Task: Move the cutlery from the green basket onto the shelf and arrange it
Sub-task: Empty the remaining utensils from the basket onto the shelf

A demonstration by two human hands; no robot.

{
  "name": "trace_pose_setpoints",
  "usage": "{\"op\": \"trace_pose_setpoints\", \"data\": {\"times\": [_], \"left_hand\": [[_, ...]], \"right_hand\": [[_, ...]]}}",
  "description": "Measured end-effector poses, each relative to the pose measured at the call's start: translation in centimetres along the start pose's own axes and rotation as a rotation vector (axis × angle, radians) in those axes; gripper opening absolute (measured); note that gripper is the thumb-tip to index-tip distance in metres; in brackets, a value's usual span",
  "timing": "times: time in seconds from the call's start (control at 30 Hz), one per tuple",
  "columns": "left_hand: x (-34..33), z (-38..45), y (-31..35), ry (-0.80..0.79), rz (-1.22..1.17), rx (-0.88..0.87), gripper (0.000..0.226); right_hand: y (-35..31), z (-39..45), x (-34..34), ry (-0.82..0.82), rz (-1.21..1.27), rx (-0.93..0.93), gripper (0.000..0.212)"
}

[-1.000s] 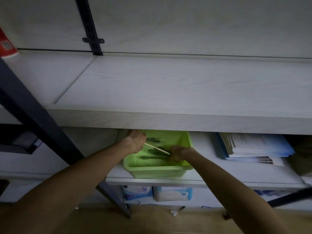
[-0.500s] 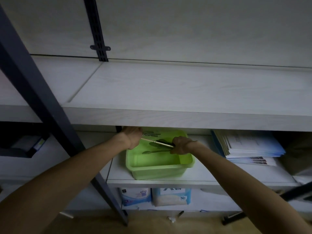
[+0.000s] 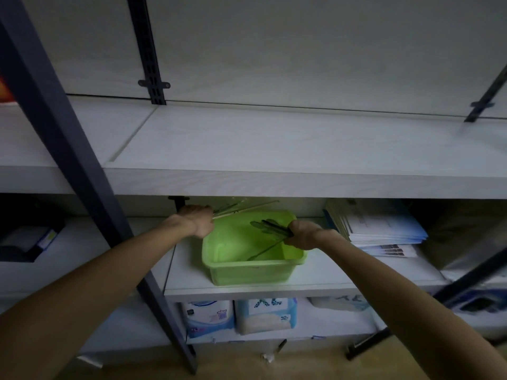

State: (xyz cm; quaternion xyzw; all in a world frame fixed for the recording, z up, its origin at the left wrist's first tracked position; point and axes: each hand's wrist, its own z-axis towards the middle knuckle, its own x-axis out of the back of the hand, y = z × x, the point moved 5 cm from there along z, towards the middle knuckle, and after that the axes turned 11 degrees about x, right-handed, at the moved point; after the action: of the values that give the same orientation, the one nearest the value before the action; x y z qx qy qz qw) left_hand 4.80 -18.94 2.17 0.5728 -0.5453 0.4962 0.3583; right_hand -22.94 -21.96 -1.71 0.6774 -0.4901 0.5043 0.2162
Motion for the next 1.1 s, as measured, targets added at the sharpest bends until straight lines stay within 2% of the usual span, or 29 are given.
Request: {"op": "trace_pose_setpoints", "data": {"times": [0.2,0.3,0.4,0.57,0.7,0.83,1.1], "left_hand": [[0.7,-1.3,2.3,-0.079,-0.137,0.006,0.031],[1.2,-2.0,3.7,-0.107,-0.23,0.022,0.025],[1.5,-3.2,5.6,-0.138,-0.312,0.026,0.029],[1.8,-6.9,11.3,-0.177,-0.386,-0.012,0.032],[2.4,-10.6,18.6,-0.227,-0.455,-0.146,0.04],[4.1,-14.7,27.6,-0.353,-0.658,-0.262,0.034],[15.8,-23.0,49.4,-0.302,-0.776,-0.659,0.033]], "right_hand": [[1.5,-3.0,2.2,0.123,0.274,-0.028,0.019],[2.5,-5.3,2.5,0.137,0.48,-0.006,0.028],[3.9,-7.9,2.4,0.156,0.646,0.037,0.032],[8.1,-14.5,2.0,0.2,0.734,0.089,0.02],[14.1,-21.1,1.4,0.233,0.717,0.1,0.028],[20.9,-29.3,2.4,0.319,0.748,0.098,0.025],[32.9,-49.3,8.9,0.586,0.73,0.057,0.022]]}}
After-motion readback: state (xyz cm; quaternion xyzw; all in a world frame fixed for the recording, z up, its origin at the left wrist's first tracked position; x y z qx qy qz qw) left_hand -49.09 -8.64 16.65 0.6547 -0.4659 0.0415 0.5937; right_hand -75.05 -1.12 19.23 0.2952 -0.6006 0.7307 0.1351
